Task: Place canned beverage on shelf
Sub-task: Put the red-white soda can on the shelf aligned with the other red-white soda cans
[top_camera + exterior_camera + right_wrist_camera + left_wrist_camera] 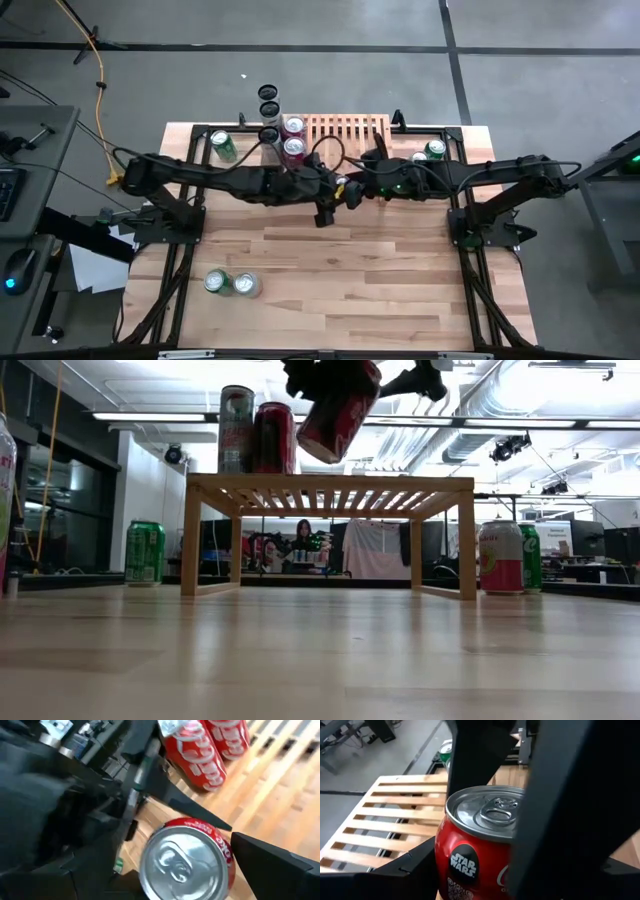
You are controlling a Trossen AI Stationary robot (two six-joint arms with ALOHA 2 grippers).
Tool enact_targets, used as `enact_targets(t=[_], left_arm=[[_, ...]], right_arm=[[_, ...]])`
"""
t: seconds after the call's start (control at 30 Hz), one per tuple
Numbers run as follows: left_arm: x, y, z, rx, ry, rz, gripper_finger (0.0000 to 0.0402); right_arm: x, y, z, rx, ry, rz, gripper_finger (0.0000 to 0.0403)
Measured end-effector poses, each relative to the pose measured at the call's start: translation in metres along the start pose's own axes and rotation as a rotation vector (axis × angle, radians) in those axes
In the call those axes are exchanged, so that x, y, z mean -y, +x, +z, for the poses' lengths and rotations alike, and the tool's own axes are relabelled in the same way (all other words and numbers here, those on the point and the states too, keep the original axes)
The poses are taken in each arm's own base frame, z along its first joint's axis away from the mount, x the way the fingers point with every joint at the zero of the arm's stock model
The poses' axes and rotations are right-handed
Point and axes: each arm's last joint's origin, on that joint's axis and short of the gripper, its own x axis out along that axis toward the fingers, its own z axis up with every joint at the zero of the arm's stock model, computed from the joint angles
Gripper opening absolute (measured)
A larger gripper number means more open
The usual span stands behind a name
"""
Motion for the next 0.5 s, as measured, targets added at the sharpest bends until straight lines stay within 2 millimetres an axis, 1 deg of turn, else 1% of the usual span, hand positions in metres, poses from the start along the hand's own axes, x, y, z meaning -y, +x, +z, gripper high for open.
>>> enact_targets(t=[0.23,0.37,0.5], left_arm=[[0.0013,0.0041,0.0051,0.016,0.009,0.001,0.0284],[0.0009,0.0043,0.006,0.026,0.032,0.001,0.0284],[0.0018,0.0043,0.007,0.038,0.038,-0.052,0.0284]], right_arm=[[0.0094,-0.001,-0.0075,-0.072,0.063,-0.097,0.0374],[0.0087,-0.0014,-0.0065,-0.057,0.07,-0.096,0.0374],[0.0051,-0.0006,-0.0027,-0.007,0.087,-0.069,0.0374]])
